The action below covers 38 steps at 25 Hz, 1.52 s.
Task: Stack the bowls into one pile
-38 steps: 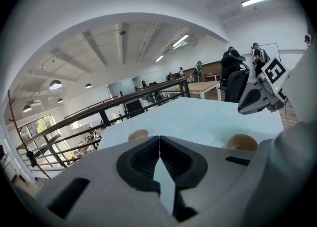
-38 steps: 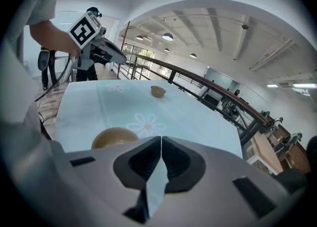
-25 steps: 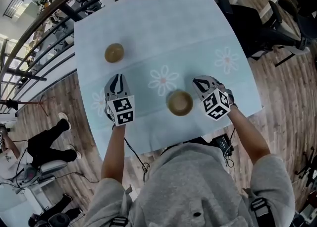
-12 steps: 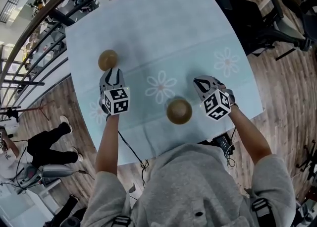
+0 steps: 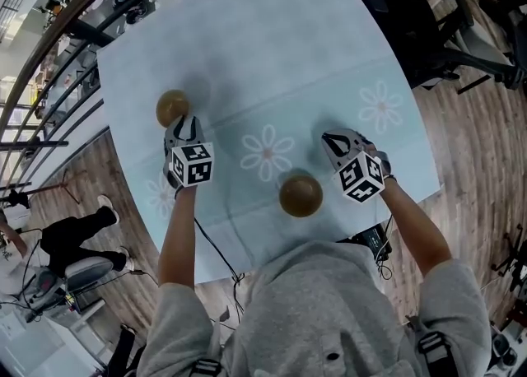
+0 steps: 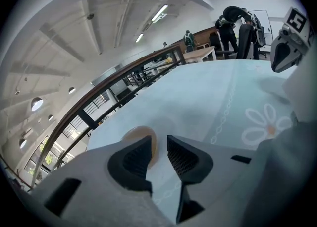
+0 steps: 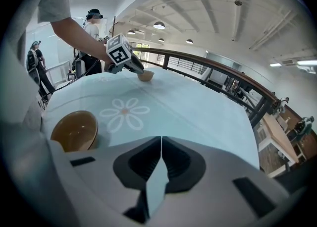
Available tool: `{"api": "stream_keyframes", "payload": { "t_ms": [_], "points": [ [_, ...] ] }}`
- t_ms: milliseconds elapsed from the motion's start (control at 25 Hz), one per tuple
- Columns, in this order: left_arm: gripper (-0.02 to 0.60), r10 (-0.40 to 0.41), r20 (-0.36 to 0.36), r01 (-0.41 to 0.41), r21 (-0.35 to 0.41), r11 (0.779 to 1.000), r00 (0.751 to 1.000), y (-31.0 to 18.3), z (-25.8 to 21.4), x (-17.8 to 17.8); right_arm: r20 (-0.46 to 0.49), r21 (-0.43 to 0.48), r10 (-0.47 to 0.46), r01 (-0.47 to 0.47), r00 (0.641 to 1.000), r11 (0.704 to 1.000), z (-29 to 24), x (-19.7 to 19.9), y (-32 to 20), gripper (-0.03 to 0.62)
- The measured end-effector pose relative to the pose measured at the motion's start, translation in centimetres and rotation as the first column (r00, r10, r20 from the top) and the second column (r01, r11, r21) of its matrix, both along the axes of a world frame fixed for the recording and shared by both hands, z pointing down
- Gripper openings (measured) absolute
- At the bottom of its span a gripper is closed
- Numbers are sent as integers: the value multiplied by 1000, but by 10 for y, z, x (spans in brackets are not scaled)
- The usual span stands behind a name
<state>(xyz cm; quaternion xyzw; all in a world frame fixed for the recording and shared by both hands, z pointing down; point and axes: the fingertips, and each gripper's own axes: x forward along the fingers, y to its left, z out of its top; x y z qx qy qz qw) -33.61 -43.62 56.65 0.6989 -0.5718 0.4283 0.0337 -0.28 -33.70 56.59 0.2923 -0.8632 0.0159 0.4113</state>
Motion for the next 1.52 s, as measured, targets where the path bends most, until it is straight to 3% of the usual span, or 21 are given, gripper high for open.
{"api": "stream_keyframes", "payload": {
  "t_ms": [400, 560, 840, 1520],
  "points": [
    [110, -17, 46, 19, -64, 998, 999, -9, 29, -17, -21, -26, 10, -11, 1000, 1000, 12, 1, -5, 29],
    [49, -26, 98, 31, -58, 998, 995, -10, 30, -25, -16, -17, 14, -14, 1000, 1000, 8, -1, -5, 29],
    [23, -24, 145, 35, -74, 997, 989, 0, 27, -23, -26, -9, 21, -21, 999, 1000, 9, 10, -2, 29],
    [23, -50, 99, 58, -79, 995, 994, 69, 1, 8, 2, 44, 6, -6, 1000, 999, -8, 27, 24, 29]
  ]
}}
